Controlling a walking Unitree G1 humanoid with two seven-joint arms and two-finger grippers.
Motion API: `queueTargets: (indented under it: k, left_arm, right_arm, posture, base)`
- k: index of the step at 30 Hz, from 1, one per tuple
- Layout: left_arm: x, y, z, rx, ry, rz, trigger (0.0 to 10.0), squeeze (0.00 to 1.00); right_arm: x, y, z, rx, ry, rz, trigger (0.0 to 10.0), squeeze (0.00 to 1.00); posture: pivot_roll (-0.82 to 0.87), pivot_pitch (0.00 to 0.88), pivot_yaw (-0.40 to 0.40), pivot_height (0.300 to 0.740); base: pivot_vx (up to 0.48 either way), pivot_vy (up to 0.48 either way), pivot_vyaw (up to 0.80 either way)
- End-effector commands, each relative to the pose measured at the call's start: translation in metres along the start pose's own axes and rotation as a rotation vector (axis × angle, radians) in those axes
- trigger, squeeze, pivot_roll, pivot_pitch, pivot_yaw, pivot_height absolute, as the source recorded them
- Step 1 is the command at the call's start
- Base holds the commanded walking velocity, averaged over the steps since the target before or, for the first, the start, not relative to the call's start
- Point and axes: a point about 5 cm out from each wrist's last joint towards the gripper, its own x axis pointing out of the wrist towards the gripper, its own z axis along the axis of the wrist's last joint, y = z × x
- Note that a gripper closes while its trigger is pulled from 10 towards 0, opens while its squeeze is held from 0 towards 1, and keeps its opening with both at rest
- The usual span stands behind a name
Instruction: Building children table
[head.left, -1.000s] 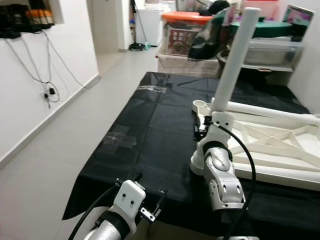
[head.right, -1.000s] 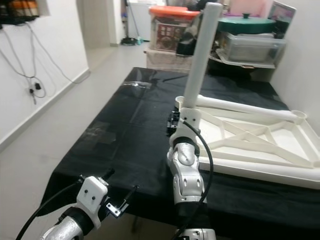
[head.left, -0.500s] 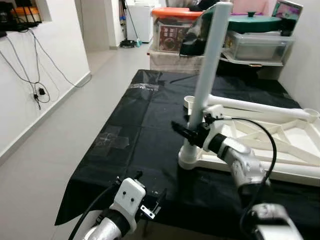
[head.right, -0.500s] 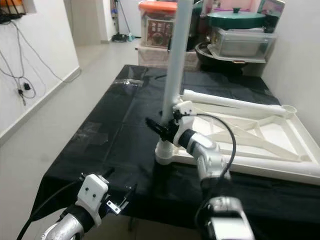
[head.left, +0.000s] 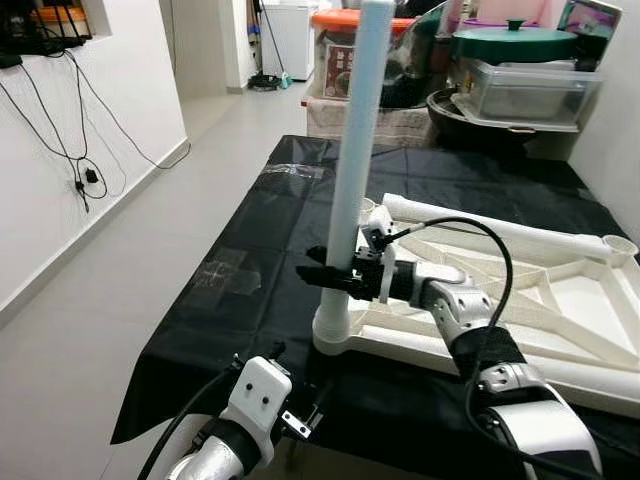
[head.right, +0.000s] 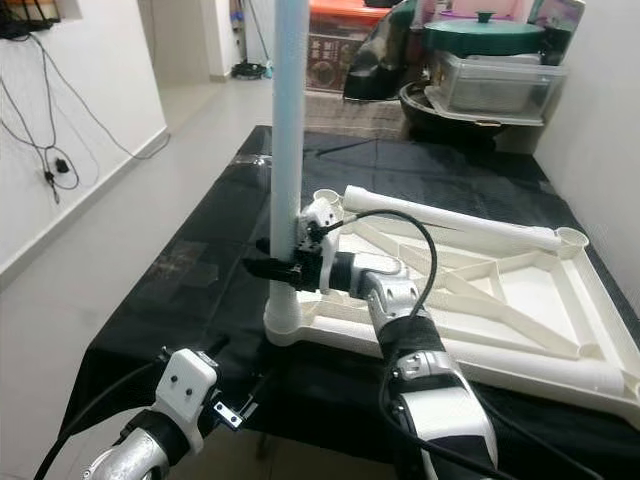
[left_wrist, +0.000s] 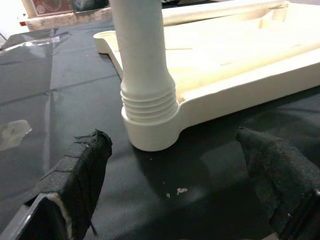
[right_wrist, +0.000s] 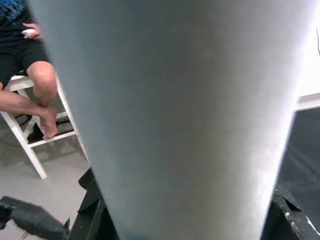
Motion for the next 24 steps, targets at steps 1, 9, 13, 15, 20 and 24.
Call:
queueTargets:
  k: [1,9,13,15,20,24]
  left_arm:
    - [-0.001,0.001,-0.001,0.002,0.004,0.006,10.0,0.00]
    - [-0.001,0.002,-0.002,0.002,0.004,-0.004,10.0,0.00]
    - [-0.001,0.002,-0.002,0.002,0.006,-0.012,10.0,0.00]
    - [-0.001,0.002,-0.002,0.002,0.007,-0.014,10.0,0.00]
    - [0.000,0.001,-0.003,0.001,0.009,-0.019,10.0,0.00]
    - [0.001,0.000,-0.004,0.001,0.010,-0.022,10.0,0.00]
  right_arm:
    - [0.003,0.000,-0.004,0.035,-0.031,-0.054,0.0,0.00]
    - [-0.044,-0.024,-0.021,-0.059,-0.003,-0.950,0.0,0.00]
    - [-0.070,-0.016,-0.028,-0.043,-0.022,-1.282,0.0,0.00]
    - [-0.077,-0.007,-0.030,-0.016,-0.033,-1.404,0.0,0.00]
    - [-0.074,0.012,-0.040,0.067,-0.023,-1.540,0.0,0.00]
    - [-0.056,0.018,-0.045,0.101,-0.052,-1.528,0.0,0.00]
  posture:
    - [0.19,0.000,-0.070,0.740]
    - [0.16,0.000,-0.044,0.740]
    - [0.15,0.000,-0.038,0.740]
    - [0.15,0.000,-0.038,0.740]
    - [0.16,0.000,-0.050,0.740]
    - [0.16,0.000,-0.050,0.740]
  base:
    - [0.000,0.000,0.00]
    - [0.000,0.000,0.00]
    - [0.000,0.000,0.00]
    - [0.000,0.000,0.00]
    - [0.000,0.000,0.00]
    - [0.000,0.000,0.00]
